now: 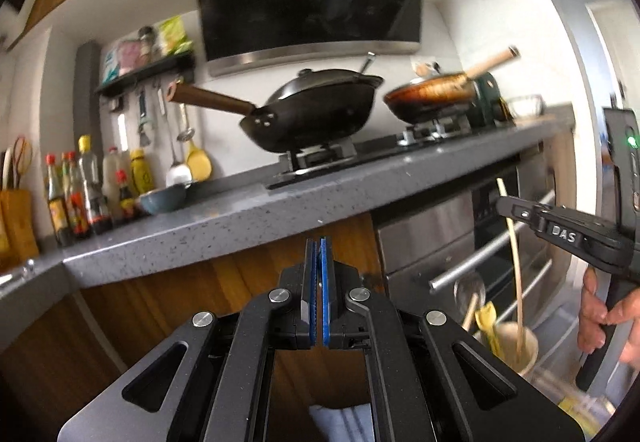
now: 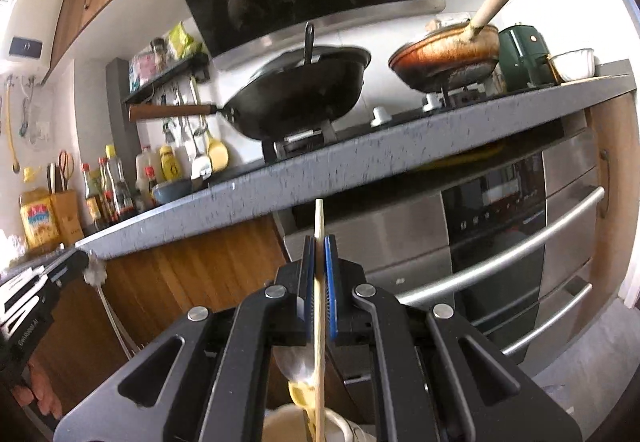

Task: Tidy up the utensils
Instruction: 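Lift the spoon and chopstick and carry both over the ceramic holder, then drop the spoon into the larger pot while the right tool drops the chopstick into the smaller pot, then withdraw both open tools back over the remaining utensils, then close the right tool on the gold fork handle, then grasp the yellow-handled spoon with the left tool while the right tool lifts the fork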

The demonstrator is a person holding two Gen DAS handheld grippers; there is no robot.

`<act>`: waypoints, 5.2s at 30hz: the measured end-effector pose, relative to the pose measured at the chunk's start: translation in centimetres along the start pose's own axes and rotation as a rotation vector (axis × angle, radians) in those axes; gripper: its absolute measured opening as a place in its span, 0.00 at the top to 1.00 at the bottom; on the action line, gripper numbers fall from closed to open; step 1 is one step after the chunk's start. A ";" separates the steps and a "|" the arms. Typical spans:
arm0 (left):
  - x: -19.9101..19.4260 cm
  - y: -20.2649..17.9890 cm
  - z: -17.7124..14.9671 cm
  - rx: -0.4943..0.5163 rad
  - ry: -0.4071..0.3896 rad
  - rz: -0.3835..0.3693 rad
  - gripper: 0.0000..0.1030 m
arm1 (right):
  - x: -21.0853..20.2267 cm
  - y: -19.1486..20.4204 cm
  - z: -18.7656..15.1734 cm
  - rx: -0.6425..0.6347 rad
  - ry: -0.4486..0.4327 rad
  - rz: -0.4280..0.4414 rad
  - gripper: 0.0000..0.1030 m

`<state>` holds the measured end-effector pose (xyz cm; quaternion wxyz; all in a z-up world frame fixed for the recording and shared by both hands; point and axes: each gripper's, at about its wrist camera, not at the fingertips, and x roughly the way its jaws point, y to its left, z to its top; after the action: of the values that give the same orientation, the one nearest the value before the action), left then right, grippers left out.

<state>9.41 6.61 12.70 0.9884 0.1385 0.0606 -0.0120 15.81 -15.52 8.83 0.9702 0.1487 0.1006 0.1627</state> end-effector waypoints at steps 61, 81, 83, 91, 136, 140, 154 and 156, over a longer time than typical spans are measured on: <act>-6.2 -5.8 -2.0 -0.179 0.232 -0.250 0.06 | -11.9 -5.5 -3.2 -0.017 0.281 -0.096 0.05; -2.0 -16.4 -12.5 -0.116 0.563 -0.482 0.06 | -9.8 -11.7 -10.2 0.008 0.494 -0.208 0.16; -1.5 -16.5 -13.1 -0.123 0.583 -0.501 0.06 | -9.5 -11.5 -10.7 -0.011 0.516 -0.203 0.20; -0.5 -17.6 -13.9 -0.150 0.637 -0.562 0.07 | -8.5 -11.4 -11.9 -0.044 0.574 -0.177 0.48; 0.2 -20.0 -14.4 -0.173 0.663 -0.695 0.47 | -6.4 -11.5 -13.1 -0.018 0.689 -0.047 0.96; 0.1 -20.7 -14.3 -0.141 0.665 -0.691 0.61 | -7.1 -11.7 -12.6 -0.021 0.674 -0.040 0.98; 0.6 -21.2 -14.7 -0.045 0.729 -0.605 0.84 | -9.8 -13.5 -10.4 0.009 0.604 -0.024 0.98; 0.6 -21.6 -14.7 -0.016 0.720 -0.585 0.84 | -9.9 -13.4 -10.4 0.009 0.601 -0.021 0.98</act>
<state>7.38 -10.14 -7.26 0.8607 0.1033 0.4364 -0.2409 7.98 -28.39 -3.73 0.8979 0.0972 0.3854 0.1891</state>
